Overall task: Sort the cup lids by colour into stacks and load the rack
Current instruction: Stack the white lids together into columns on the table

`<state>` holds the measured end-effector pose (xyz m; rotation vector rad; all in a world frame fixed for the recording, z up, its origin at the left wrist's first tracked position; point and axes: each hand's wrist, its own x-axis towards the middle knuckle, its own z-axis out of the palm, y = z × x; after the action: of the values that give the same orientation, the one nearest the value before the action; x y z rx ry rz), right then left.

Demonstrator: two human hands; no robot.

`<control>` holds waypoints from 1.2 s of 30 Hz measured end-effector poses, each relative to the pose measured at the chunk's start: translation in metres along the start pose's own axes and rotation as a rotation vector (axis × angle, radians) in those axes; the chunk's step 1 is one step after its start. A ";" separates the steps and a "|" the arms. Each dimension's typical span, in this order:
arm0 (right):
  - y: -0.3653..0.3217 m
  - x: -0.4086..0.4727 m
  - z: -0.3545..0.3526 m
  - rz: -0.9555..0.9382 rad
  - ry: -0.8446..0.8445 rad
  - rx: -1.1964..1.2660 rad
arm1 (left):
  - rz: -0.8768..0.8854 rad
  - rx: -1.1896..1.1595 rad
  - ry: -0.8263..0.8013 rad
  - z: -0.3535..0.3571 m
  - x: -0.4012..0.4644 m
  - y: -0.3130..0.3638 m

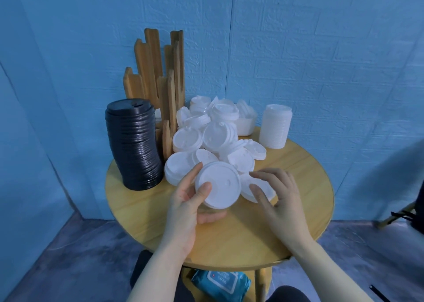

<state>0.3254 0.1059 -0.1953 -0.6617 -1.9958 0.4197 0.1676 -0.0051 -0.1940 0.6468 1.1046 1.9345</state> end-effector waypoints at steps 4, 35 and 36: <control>0.021 -0.002 -0.004 0.056 -0.263 -0.329 | 0.049 -0.022 0.027 0.001 0.002 -0.002; -0.001 -0.002 0.006 0.541 -0.240 0.874 | 0.075 0.083 -0.041 0.004 -0.002 0.001; -0.004 -0.003 0.006 0.529 -0.251 0.842 | 0.073 0.092 -0.050 0.004 -0.002 0.001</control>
<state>0.3204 0.1011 -0.1983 -0.5849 -1.6103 1.6122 0.1711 -0.0054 -0.1914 0.7917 1.1582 1.9273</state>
